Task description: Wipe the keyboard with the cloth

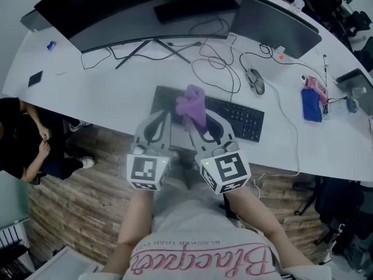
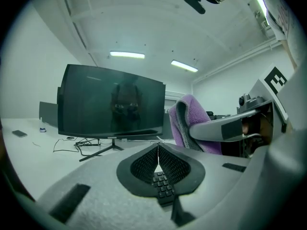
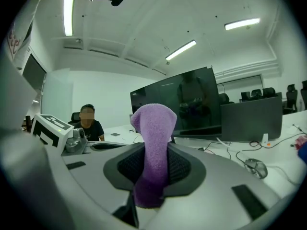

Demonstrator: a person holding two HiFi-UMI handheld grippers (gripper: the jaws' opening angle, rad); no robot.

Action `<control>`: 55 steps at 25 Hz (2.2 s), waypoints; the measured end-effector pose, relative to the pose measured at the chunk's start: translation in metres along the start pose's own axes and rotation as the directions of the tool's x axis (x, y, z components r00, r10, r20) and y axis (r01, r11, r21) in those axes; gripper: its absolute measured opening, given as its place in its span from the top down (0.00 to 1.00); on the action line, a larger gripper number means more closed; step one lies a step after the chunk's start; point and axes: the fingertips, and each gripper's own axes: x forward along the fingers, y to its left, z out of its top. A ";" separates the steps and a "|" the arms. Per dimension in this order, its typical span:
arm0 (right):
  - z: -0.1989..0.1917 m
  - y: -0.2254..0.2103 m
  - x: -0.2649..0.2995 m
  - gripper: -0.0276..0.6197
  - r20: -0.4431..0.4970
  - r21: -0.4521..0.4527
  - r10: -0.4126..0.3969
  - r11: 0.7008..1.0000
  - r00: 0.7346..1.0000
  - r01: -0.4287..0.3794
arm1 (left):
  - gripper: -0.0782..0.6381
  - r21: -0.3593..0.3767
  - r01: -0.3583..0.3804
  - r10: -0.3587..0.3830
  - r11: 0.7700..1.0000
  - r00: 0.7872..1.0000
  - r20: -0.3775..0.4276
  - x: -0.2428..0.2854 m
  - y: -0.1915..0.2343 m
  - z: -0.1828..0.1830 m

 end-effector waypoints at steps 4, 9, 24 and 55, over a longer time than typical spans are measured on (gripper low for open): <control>-0.011 0.006 0.036 0.81 -0.045 0.058 -0.002 0.998 0.999 0.005 | 0.88 -0.006 -0.005 0.005 1.000 0.999 -0.045 0.005 0.035 -0.009; -0.031 0.012 0.080 0.81 -0.125 0.147 -0.011 0.989 0.992 0.029 | 0.88 -0.032 0.020 -0.023 0.999 0.995 -0.099 0.019 0.072 -0.030; -0.094 0.014 0.177 0.81 -0.337 0.239 -0.060 0.960 0.940 0.147 | 0.88 -0.087 0.108 -0.127 0.990 0.960 -0.251 0.060 0.136 -0.091; -0.140 -0.022 0.193 0.81 -0.504 0.180 -0.119 0.954 0.855 0.239 | 0.88 -0.129 0.134 -0.168 0.983 0.934 -0.314 0.090 0.130 -0.109</control>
